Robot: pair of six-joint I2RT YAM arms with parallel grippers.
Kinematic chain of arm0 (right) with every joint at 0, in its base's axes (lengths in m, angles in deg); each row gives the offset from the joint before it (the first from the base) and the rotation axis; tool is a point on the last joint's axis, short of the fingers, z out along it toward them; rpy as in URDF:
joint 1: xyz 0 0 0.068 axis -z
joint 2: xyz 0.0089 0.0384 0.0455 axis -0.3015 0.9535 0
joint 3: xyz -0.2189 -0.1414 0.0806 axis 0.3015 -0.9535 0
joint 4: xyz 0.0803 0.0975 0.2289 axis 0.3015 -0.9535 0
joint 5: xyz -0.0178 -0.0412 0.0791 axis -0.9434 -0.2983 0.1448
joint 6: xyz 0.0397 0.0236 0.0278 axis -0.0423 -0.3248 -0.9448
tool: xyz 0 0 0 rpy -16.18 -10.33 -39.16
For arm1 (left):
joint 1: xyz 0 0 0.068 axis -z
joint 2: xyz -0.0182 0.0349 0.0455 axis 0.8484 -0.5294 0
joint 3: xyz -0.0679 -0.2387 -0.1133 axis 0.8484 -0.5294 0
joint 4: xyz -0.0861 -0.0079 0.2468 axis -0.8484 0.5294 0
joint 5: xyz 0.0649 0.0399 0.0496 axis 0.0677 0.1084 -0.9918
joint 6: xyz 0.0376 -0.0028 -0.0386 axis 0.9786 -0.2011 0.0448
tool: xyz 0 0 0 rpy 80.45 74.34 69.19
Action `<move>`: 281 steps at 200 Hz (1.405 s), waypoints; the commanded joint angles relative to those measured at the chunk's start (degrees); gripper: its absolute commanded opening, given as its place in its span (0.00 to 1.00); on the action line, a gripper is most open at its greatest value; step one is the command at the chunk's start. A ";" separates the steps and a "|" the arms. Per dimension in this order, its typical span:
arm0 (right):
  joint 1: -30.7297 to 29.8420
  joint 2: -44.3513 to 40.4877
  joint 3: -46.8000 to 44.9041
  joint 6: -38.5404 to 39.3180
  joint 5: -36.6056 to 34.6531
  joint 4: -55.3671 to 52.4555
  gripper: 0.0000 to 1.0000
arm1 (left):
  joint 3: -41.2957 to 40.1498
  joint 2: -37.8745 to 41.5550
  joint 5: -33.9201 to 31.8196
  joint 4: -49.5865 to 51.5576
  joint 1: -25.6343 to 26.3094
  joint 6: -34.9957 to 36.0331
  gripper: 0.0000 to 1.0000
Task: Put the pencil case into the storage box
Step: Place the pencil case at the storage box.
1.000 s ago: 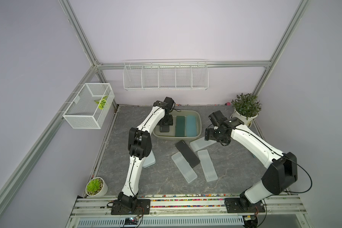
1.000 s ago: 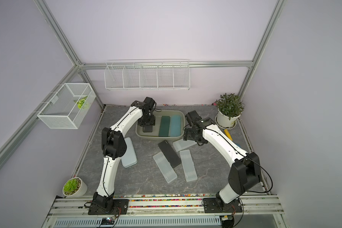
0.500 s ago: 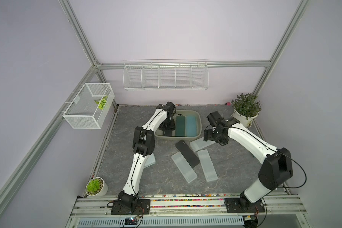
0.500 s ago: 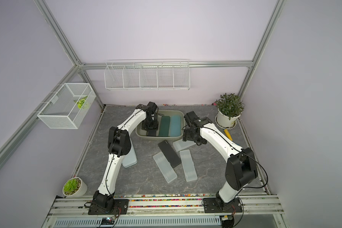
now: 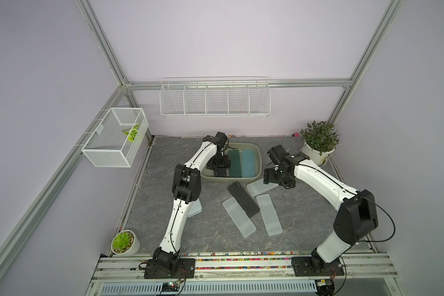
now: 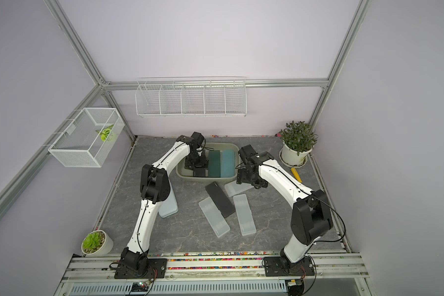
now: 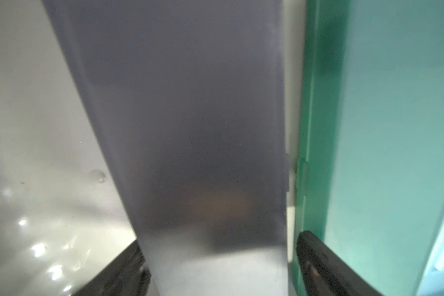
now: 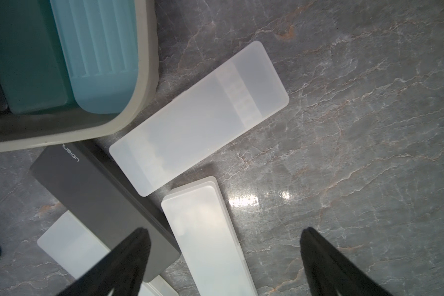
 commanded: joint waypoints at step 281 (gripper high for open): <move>0.35 -0.50 0.69 -1.35 -0.09 -2.06 0.95 | -1.75 2.29 -6.17 -8.23 -4.79 -5.13 0.85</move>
